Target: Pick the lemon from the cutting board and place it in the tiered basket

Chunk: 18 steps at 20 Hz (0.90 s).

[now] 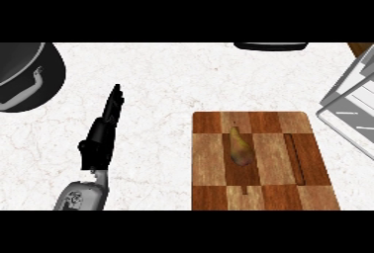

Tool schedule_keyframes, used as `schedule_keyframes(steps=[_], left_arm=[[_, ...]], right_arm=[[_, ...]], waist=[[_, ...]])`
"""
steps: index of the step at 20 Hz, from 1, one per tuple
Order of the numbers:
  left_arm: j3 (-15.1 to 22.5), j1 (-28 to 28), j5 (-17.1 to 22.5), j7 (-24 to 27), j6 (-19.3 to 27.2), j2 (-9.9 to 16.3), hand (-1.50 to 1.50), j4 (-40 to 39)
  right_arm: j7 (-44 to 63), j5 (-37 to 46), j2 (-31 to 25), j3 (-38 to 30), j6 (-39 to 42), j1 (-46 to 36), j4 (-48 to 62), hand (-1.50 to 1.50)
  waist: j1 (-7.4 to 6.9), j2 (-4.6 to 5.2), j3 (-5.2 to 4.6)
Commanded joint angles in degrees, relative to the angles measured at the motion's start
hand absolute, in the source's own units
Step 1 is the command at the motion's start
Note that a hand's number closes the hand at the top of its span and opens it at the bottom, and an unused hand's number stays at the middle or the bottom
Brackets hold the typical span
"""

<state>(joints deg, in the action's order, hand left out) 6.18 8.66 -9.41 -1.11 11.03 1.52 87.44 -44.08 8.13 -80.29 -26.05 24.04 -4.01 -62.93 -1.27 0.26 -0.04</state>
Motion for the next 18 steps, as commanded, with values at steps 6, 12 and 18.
schedule_keyframes(steps=[6, 12, 18], left_arm=[[-0.6, 1.1, 0.9, 2.5, -1.2, -0.2, 0.0, -2.1], [1.2, 0.1, -0.8, -1.1, -1.3, -0.2, 0.0, 1.2], [-1.3, 1.4, 1.1, 0.8, -1.9, 0.4, 0.0, -0.8]], right_arm=[[4.3, 5.4, 3.8, 13.5, -2.4, -17.6, 5.5, 1.5], [0.1, 14.7, 8.3, 19.0, -7.1, -27.0, 14.2, 1.5], [4.9, 12.9, 12.7, 19.8, 2.2, -31.8, 25.4, -1.5]], waist=[[-1.81, 0.49, 0.04], [-1.26, 0.32, 0.07], [-1.89, 0.66, 0.08]])
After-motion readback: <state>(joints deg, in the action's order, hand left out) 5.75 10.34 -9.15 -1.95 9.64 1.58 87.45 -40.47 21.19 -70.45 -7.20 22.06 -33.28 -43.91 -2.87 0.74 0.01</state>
